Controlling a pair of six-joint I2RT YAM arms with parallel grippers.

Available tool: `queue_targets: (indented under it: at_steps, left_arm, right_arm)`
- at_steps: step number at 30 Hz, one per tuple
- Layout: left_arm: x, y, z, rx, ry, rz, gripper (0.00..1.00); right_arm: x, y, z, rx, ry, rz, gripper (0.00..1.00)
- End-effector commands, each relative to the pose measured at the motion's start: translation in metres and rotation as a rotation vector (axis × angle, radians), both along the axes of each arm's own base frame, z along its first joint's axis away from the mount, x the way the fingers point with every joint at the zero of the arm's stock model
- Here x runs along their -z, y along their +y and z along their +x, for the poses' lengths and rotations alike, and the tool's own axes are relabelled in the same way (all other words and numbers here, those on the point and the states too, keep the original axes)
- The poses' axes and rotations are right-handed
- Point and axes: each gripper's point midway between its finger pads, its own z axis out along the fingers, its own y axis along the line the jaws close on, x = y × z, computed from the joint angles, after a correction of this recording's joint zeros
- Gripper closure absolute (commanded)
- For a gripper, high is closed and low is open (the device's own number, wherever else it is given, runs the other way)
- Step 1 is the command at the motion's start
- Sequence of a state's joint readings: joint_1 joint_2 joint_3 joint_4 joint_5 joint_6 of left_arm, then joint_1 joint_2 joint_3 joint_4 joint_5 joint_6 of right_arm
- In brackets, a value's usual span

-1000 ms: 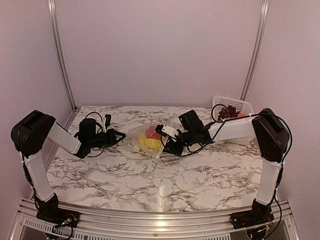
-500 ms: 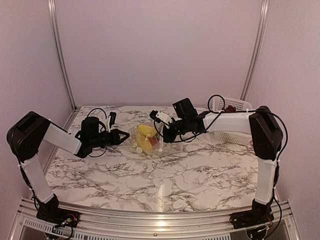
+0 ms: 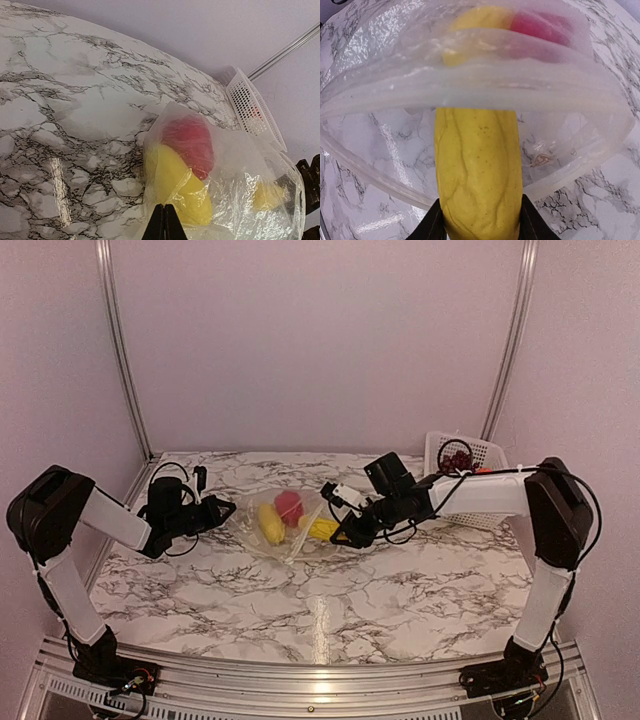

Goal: Open the zip-top bag and remove the fake food

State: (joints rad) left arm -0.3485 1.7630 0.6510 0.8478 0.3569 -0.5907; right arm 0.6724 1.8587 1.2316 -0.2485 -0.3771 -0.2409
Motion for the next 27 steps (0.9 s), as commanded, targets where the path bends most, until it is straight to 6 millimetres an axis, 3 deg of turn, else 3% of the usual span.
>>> queue_targets:
  at_steps: [1, 15, 22, 27]
  left_arm:
    - [-0.001, 0.004, 0.003, -0.025, -0.015, -0.023, 1.00]
    - [-0.003, -0.001, 0.009, 0.001, -0.015, -0.042, 1.00]
    - [-0.003, -0.001, 0.009, 0.003, -0.013, -0.046, 1.00]
    - [-0.003, -0.002, 0.009, 0.005, -0.013, -0.047, 1.00]
  right_arm:
    - [-0.027, -0.025, 0.011, 0.099, -0.030, 0.032, 0.76]
    - [-0.081, -0.139, 0.073, 0.425, -0.136, 0.107, 0.74]
    - [-0.097, -0.235, 0.113, 0.758, -0.207, 0.088, 0.77]
    - [-0.101, -0.291, 0.127, 0.937, -0.243, 0.091, 0.72]
